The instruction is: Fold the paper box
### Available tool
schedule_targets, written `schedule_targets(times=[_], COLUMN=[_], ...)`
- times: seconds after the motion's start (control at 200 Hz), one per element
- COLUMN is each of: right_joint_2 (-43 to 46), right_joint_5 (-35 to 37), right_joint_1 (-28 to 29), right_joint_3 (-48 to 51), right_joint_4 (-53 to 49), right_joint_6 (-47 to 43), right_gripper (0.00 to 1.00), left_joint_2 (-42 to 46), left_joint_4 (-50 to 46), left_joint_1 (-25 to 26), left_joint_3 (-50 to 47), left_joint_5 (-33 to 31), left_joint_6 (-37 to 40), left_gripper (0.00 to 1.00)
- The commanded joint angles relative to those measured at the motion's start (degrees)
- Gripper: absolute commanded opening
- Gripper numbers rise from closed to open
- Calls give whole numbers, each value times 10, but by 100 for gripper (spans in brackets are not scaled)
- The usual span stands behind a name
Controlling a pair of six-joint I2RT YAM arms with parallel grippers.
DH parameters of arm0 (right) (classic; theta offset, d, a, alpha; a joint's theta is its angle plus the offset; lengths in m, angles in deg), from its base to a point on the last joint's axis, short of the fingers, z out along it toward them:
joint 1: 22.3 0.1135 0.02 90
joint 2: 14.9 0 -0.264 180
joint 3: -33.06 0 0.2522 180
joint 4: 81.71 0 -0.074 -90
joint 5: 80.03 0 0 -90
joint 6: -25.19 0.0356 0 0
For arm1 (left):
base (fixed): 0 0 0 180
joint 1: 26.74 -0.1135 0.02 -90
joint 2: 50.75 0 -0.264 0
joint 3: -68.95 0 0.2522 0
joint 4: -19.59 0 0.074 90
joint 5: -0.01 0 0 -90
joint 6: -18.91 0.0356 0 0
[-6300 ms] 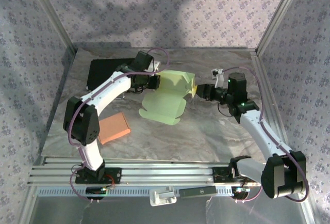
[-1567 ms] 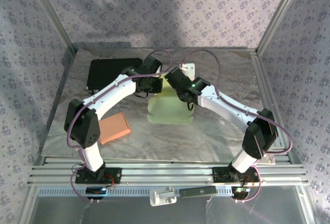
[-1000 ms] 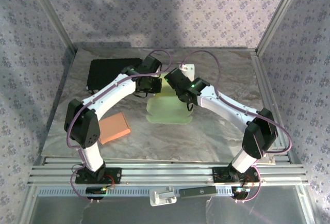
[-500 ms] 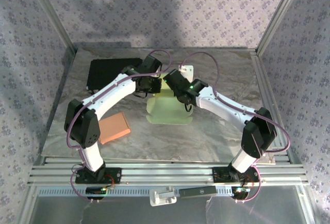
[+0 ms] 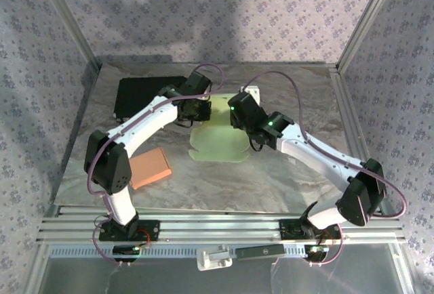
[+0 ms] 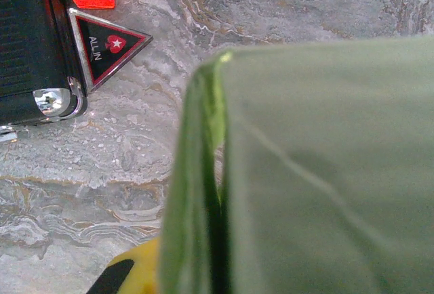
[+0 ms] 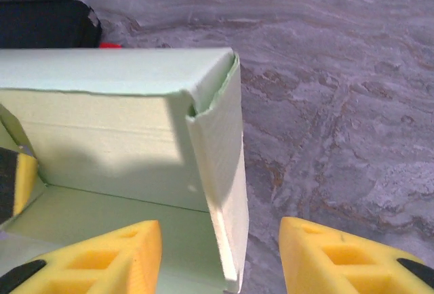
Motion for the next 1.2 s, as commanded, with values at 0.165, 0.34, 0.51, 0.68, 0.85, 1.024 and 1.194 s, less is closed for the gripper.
schedule_targets(times=[0.165, 0.34, 0.51, 0.68, 0.85, 1.024, 1.194], right_joint_2=[-38, -78, -106, -120, -130, -115, -93], right_joint_5=[2, 36, 93, 151, 184, 157, 135], right_joint_1=[-17, -16, -10, 1, 20, 26, 25], right_joint_3=[1, -35, -63, -78, -89, -84, -65], right_joint_4=[3, -19, -71, -129, -165, -155, -140], right_joint_6=[-1, 1, 31, 92, 127, 132, 129], right_gripper=[37, 23, 4, 0, 0, 0, 0], left_joint_2=[6, 5, 5, 4, 4, 22, 61], left_joint_4=[-8, -11, -11, -9, -4, 26, 91], left_joint_1=[-1, -1, -1, -1, -1, 0, -6], left_joint_3=[31, 34, 34, 34, 33, 11, -29], left_joint_5=[1, 2, 3, 4, 5, 20, 60], left_joint_6=[-4, -4, -4, -5, -9, -10, 0], left_gripper=[0, 0, 0, 0, 0, 0, 27])
